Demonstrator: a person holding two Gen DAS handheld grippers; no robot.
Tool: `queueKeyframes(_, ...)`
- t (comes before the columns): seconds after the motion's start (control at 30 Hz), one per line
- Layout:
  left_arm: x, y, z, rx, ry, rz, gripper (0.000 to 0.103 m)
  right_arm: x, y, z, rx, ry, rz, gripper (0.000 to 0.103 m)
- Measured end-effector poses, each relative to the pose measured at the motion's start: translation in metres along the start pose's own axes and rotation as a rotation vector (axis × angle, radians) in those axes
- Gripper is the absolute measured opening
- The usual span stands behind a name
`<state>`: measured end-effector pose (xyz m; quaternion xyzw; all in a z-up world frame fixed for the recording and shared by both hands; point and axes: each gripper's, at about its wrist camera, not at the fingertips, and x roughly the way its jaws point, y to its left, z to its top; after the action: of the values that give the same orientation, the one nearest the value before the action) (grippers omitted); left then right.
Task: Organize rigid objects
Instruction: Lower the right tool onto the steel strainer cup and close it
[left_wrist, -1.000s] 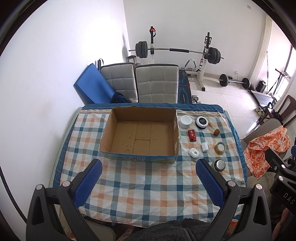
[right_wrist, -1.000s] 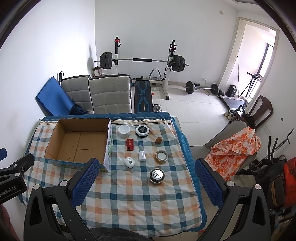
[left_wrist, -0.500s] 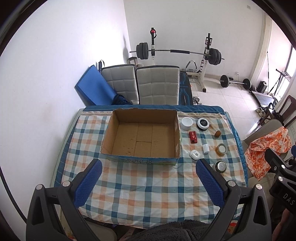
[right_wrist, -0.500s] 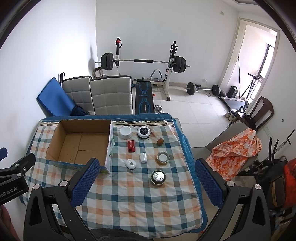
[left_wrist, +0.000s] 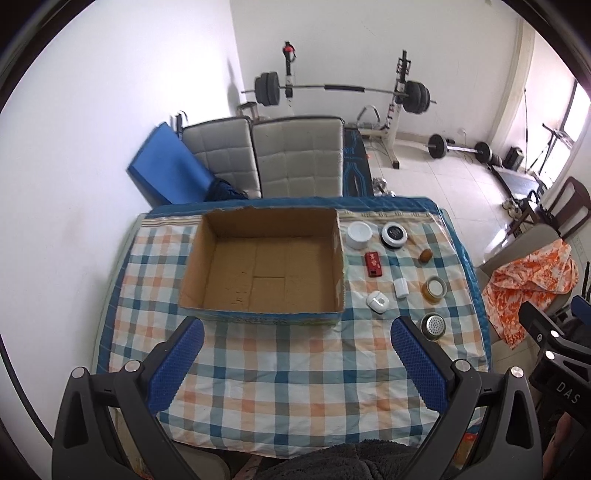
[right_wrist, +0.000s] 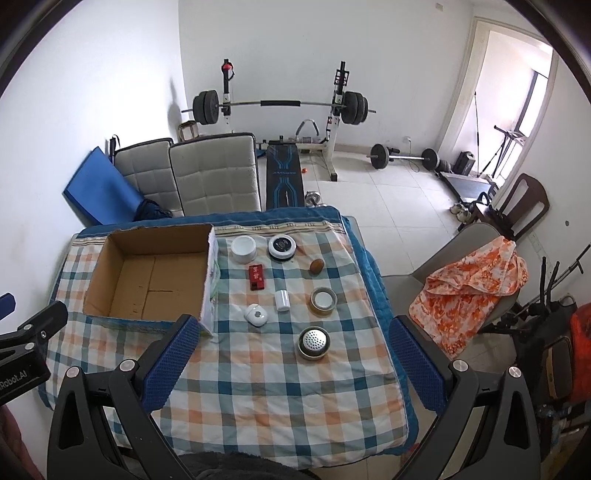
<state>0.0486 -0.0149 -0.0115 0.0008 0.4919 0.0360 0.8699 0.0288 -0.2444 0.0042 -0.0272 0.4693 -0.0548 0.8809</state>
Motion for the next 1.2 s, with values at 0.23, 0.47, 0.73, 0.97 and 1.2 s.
queueKeyframes(0.23, 0.109, -0.057, 0.005, 0.083, 0.143, 0.02, 0.103, 0.136, -0.038, -0.012, 0.044, 0.237, -0.056, 0.103)
queueKeyframes(0.47, 0.225, -0.113, -0.007, 0.133, 0.324, 0.03, 0.103, 0.284, -0.056, -0.044, 0.088, 0.452, -0.015, 0.103)
queueKeyframes(0.73, 0.306, -0.151, -0.015, 0.166, 0.44, 0.06, 0.103, 0.381, -0.064, -0.076, 0.157, 0.607, 0.04, 0.094)
queueKeyframes(0.97, 0.334, -0.16, -0.013, 0.137, 0.463, 0.076, 0.102, 0.417, -0.074, -0.081, 0.244, 0.641, 0.153, 0.088)
queueKeyframes(1.2, 0.35, -0.157, -0.013, 0.097, 0.495, 0.064, 0.102, 0.421, -0.073, -0.077, 0.191, 0.661, 0.196, 0.085)
